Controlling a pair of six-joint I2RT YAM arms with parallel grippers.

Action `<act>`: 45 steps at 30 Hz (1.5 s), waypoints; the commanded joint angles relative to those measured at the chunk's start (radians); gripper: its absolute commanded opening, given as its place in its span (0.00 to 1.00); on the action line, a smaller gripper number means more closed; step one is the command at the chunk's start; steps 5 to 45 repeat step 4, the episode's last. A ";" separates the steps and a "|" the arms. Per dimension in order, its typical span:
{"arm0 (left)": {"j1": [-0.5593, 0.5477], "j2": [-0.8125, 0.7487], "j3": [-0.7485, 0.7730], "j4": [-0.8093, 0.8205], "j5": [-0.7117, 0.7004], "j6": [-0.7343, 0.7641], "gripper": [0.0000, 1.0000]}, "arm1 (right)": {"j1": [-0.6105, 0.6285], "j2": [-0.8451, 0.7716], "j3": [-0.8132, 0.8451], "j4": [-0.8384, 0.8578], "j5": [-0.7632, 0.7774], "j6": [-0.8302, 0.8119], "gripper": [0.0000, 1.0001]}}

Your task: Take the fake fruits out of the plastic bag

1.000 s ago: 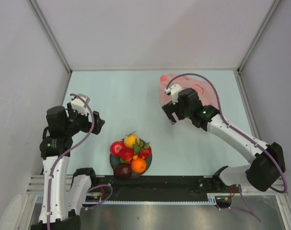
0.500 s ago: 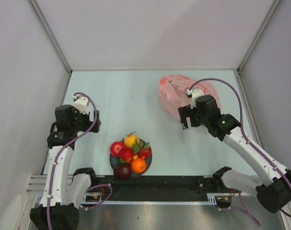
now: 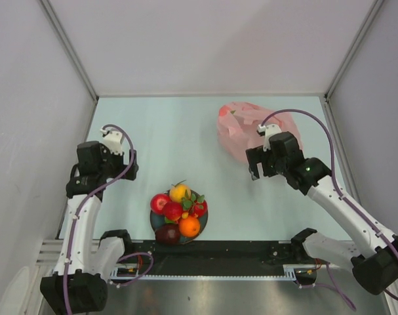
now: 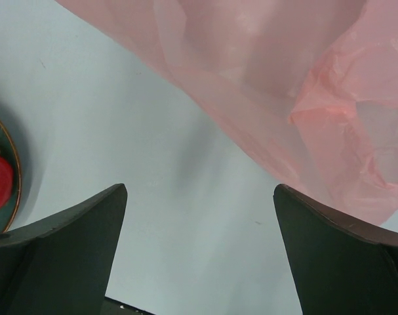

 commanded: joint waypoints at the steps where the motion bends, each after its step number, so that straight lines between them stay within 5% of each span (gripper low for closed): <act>1: 0.008 0.023 0.050 0.027 0.031 -0.005 1.00 | -0.023 -0.033 -0.033 0.036 -0.023 -0.009 1.00; 45: 0.010 0.039 0.075 0.026 0.064 -0.023 1.00 | -0.043 -0.031 -0.036 0.059 -0.070 0.006 1.00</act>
